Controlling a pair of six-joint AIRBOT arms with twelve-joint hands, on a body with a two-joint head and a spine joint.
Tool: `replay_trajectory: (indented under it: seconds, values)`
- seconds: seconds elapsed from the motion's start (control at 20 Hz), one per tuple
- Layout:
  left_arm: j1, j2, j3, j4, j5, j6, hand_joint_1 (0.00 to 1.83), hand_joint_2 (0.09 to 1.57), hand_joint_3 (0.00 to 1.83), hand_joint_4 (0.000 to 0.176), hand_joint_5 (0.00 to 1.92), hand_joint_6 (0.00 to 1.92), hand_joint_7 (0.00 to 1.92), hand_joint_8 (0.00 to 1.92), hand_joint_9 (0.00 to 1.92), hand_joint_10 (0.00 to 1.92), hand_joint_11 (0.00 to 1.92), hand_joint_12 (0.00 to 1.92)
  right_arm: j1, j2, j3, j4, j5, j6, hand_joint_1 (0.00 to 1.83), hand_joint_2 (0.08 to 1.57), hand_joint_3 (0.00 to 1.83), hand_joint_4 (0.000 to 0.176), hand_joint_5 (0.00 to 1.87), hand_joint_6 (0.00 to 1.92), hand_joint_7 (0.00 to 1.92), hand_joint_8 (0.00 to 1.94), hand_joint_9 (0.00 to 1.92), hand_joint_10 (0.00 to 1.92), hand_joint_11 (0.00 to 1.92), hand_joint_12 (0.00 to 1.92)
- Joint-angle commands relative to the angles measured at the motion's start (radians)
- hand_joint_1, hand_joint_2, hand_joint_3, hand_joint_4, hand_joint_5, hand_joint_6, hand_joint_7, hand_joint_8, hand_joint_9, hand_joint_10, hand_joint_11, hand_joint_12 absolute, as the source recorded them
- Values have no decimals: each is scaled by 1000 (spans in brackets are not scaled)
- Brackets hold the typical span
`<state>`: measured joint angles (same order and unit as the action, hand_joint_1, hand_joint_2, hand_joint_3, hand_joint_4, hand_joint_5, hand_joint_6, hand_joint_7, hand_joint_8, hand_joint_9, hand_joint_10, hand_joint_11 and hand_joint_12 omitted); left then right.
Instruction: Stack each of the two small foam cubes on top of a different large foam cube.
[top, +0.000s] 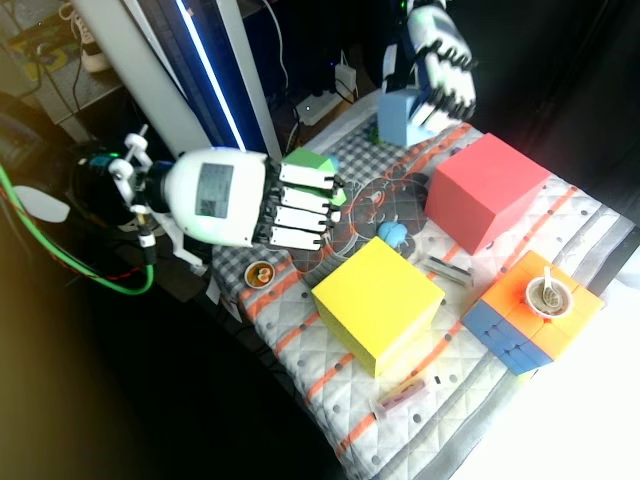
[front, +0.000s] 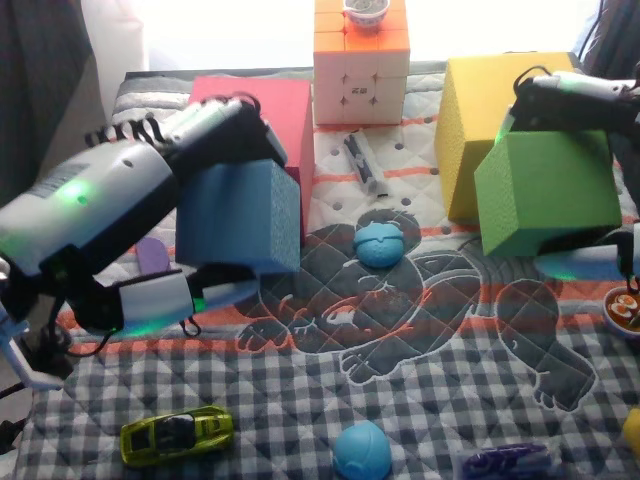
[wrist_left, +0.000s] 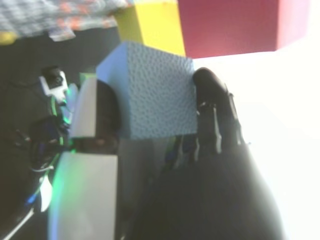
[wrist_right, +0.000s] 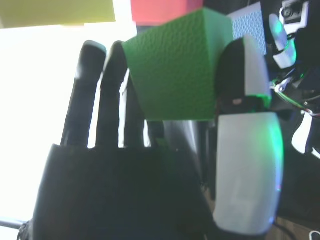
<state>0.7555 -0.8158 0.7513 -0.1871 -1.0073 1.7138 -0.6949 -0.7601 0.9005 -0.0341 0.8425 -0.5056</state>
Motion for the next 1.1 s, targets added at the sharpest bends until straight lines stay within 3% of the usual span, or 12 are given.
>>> replay_trajectory:
  seconds: [0.0,0.25,0.3,0.35,0.45,0.5,0.65,0.7,0.75,0.8,0.85,1.05]
  values:
    - [-19,10,-1,23,-155,-3,1380,1204,0,0,100,1509,0,1626,172,1912,292,1921,22,10,7,21,149,4,1314,1245,30,0,289,1511,682,1521,695,1909,853,1921]
    - [-88,-8,39,4,-128,-3,1595,1190,0,0,41,1585,75,1171,664,1531,661,1633,60,3,39,46,155,4,1445,1257,59,0,232,1569,526,1591,649,1744,766,1921]
    - [-102,-17,51,-5,-116,-3,1306,1218,10,0,70,1213,72,987,342,1326,306,1675,66,-3,50,55,155,4,1452,1253,53,0,231,1578,517,1587,670,1701,737,1921]
    - [-116,-28,65,-16,-97,-3,1227,1233,10,0,99,866,115,783,321,1230,241,1654,69,-11,62,69,154,4,1450,1264,42,0,226,1603,515,1600,650,1705,662,1921]
    - [-153,-50,95,-30,-46,-3,1284,1249,6,0,250,773,570,1406,519,1585,569,1863,78,-21,79,86,147,4,1451,1263,24,0,229,1622,531,1578,666,1683,710,1921]
    - [-177,-60,111,-35,-13,-3,1322,1219,0,0,252,616,731,1409,852,1746,894,1909,88,-29,89,93,137,4,1449,1264,19,0,202,1639,534,1571,672,1675,727,1921]
    - [-227,-77,140,-37,39,-3,1318,1255,29,0,274,330,675,1661,1032,1920,1163,1921,126,-57,122,97,82,4,1305,1270,9,0,223,1584,646,1549,612,1836,826,1921]
    - [-234,-78,146,-42,45,-3,1555,1238,16,0,183,566,208,1746,652,1759,831,1921,133,-64,130,102,75,4,1297,1274,8,0,230,1561,644,1554,527,1814,698,1921]
    - [-240,-78,151,-45,49,-3,1455,1333,18,0,88,934,304,1780,576,1850,719,1921,140,-69,137,106,69,4,1298,1272,4,0,242,1545,652,1544,523,1804,679,1921]
    - [-248,-79,156,-48,54,-3,1578,1282,0,0,17,1091,82,1676,526,1770,574,1921,147,-74,146,111,62,4,1295,1275,5,0,223,1543,646,1551,478,1783,615,1921]
    - [-257,-82,164,-53,63,-3,1483,1218,0,0,3,1009,16,1507,251,1823,461,1921,155,-78,153,113,52,4,1289,1285,6,0,198,1542,628,1573,450,1787,581,1921]
    - [-290,-94,197,-78,99,-3,1434,1328,107,0,25,1442,331,1830,521,1919,812,1921,189,-96,191,128,-4,4,1250,1154,0,0,186,1496,361,1565,473,1787,613,1921]
